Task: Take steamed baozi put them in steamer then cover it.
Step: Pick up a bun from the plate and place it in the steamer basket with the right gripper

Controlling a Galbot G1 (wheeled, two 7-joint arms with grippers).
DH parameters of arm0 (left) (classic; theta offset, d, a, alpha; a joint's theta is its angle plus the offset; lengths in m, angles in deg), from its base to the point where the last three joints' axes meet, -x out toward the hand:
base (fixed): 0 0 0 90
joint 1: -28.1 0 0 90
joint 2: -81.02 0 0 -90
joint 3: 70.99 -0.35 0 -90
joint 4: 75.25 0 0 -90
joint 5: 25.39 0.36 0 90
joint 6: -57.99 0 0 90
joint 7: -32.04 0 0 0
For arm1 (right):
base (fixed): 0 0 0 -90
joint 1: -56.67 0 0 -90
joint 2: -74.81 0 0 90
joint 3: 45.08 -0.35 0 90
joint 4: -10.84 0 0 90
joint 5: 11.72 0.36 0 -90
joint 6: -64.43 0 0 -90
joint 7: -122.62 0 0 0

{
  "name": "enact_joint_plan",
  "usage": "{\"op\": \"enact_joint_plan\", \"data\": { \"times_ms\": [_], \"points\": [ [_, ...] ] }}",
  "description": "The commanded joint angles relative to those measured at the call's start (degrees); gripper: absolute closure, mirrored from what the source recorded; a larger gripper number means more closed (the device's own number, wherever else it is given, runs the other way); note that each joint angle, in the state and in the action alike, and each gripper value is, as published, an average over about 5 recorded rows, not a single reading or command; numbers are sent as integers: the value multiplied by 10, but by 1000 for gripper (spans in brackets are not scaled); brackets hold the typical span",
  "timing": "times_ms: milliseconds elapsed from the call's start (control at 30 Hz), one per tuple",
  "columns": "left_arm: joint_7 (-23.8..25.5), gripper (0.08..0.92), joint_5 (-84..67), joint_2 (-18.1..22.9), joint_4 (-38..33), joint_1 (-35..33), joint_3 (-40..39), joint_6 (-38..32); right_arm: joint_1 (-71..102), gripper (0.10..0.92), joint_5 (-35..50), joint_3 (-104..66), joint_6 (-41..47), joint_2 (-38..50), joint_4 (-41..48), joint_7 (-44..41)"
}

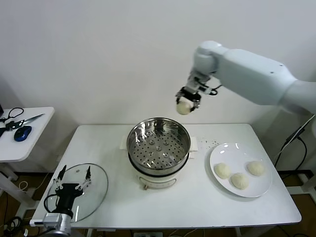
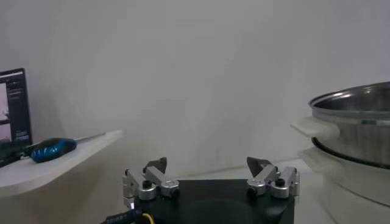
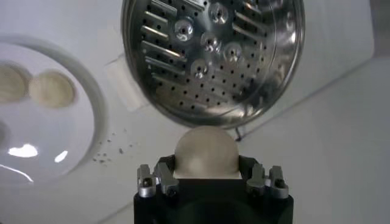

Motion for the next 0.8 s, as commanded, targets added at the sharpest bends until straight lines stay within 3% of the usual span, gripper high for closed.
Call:
{"op": "enact_joint_plan", "data": {
  "times_ms": [33,300,800],
  "points": [
    [0,177,-5,-2,0,-4,4,0,91,347,-170,-42,-68,-82,-7,10],
    [-1,177,-8,-5,8,-3,5,-1,166,344,-248,-67,-81,-95,20,26],
    [-2,177,-7,1,18,-1,4,-1,205,337,-289,-94,-84,-93,53,31]
  ]
}}
